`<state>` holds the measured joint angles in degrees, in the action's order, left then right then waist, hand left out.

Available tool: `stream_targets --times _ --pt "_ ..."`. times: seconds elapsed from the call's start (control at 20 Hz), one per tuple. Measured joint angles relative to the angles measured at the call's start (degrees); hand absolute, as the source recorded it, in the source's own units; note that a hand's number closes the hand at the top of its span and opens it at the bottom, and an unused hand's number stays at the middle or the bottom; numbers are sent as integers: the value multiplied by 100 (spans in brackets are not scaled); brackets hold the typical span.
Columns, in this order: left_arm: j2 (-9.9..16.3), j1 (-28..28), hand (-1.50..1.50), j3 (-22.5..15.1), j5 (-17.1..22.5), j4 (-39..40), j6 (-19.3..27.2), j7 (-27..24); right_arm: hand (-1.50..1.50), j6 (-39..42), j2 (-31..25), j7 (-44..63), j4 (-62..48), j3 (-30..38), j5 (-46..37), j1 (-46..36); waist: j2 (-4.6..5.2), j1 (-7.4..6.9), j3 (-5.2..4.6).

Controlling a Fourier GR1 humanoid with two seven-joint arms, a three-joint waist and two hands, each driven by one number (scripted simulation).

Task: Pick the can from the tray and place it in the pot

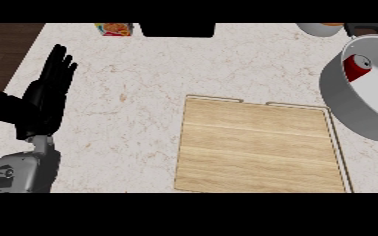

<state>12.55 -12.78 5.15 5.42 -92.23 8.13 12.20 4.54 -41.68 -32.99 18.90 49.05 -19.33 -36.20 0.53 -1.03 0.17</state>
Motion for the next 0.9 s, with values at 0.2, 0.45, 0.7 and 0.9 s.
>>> stream_targets --times 0.2,0.45,0.7,0.9 --pt "-3 27 0 40 21 36 -49 -63 -150 536 -458 -233 -285 166 238 303 2 3 4" --pt "-46 -44 0 35 -11 56 -17 -19 -150 1125 -966 -354 -532 223 398 566 3 -3 5" --pt "-20 79 0 62 35 -154 -82 54 -150 1492 -1270 -504 -666 217 494 823 1 -23 10" --pt "-74 24 0 15 -50 -233 26 199 -150 1659 -1372 -706 -734 191 532 1048 3 -19 14"
